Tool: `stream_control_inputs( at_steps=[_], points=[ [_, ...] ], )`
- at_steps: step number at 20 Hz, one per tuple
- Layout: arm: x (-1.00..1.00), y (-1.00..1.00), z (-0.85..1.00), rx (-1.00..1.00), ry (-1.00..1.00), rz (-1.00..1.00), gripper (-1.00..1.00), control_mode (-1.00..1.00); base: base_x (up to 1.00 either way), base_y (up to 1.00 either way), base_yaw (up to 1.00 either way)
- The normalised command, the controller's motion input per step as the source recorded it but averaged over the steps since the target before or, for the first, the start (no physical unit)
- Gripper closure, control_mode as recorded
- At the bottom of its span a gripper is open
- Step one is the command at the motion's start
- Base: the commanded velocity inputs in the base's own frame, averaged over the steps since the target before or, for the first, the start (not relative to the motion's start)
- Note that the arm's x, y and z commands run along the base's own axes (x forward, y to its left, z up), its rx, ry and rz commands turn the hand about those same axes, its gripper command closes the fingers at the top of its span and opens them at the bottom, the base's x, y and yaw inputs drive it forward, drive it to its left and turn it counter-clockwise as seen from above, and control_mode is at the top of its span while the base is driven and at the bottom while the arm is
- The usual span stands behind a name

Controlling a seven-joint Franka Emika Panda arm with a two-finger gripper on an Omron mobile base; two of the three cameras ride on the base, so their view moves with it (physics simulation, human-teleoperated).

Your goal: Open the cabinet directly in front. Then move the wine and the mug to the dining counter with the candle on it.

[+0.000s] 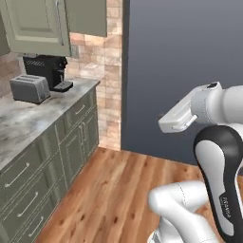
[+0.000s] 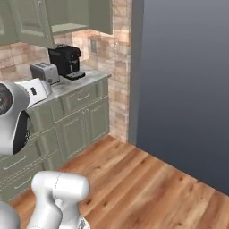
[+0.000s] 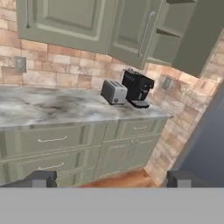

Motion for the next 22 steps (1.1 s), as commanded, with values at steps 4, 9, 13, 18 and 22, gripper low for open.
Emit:
stream_control_inputs(
  at_steps=[4, 9, 13, 18, 22],
  points=[
    [0.00, 0.00, 0.00, 0.00, 0.00, 0.00, -1.00, 1.00, 0.00, -0.14, 0.63],
    [0.00, 0.00, 0.00, 0.00, 0.00, 0.00, -1.00, 1.00, -0.08, -0.32, 0.55],
    [0.00, 0.00, 0.00, 0.00, 0.00, 0.00, -1.00, 1.00, -0.28, -0.39, 0.48],
    [0.00, 0.00, 0.00, 0.00, 0.00, 0.00, -1.00, 1.00, -0.08, -0.42, 0.41],
    [0.00, 0.00, 0.00, 0.00, 0.00, 0.00, -1.00, 1.00, 0.00, -0.31, 0.18]
  ],
)
